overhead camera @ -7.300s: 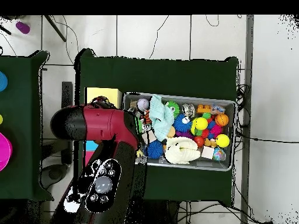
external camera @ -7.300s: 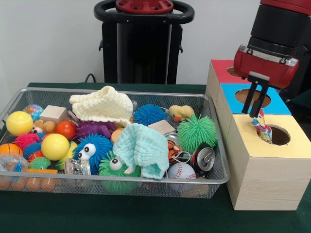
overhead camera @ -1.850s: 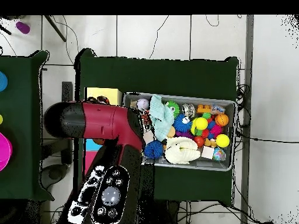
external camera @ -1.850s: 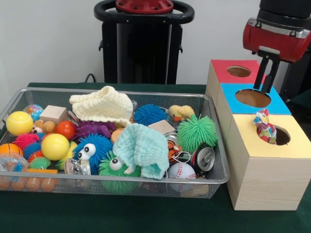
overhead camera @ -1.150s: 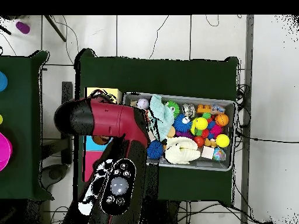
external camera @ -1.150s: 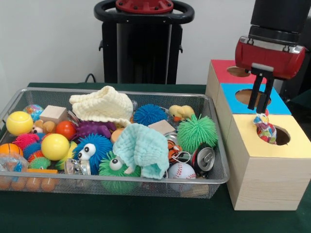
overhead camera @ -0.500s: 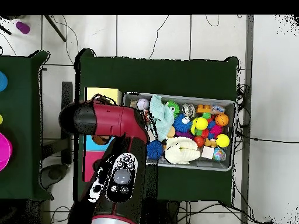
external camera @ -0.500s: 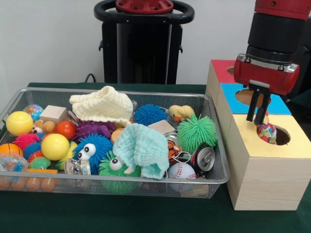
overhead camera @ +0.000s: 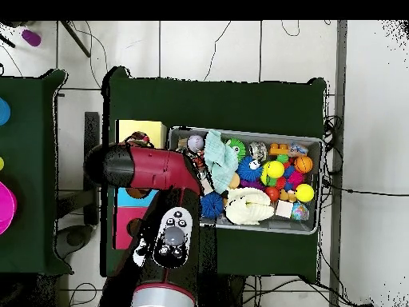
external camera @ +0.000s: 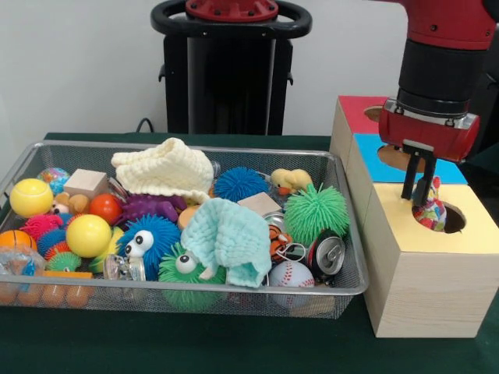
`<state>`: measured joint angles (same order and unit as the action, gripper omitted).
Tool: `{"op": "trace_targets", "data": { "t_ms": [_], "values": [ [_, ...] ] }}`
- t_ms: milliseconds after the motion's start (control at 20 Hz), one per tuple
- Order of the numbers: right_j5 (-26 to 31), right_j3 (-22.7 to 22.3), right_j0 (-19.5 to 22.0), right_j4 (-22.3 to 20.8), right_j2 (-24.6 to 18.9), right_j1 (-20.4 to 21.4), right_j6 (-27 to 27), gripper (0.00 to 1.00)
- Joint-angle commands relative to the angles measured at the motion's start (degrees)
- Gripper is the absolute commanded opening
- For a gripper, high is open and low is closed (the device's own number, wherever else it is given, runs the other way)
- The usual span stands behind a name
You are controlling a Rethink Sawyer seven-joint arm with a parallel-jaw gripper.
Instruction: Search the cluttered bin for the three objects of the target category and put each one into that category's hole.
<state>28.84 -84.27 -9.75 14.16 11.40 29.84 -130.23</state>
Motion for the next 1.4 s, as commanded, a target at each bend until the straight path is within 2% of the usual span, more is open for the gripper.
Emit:
{"op": "trace_targets", "data": {
  "t_ms": [50,800,1000,1150,1400],
  "values": [
    [1.68,-5.67,2.06,2.24,-6.28,-2.34,-7.56,0.00],
    [0.48,-6.14,2.38,3.12,-7.28,-2.49,-8.49,0.00],
    [-4.63,-5.46,2.97,3.30,-8.88,-4.64,-8.99,0.00],
    [-10.59,-5.35,3.65,2.29,-10.38,-7.07,-8.79,0.00],
    [-17.82,-1.69,1.46,-0.03,-7.59,-12.90,-9.11,0.00]
  ]
}}
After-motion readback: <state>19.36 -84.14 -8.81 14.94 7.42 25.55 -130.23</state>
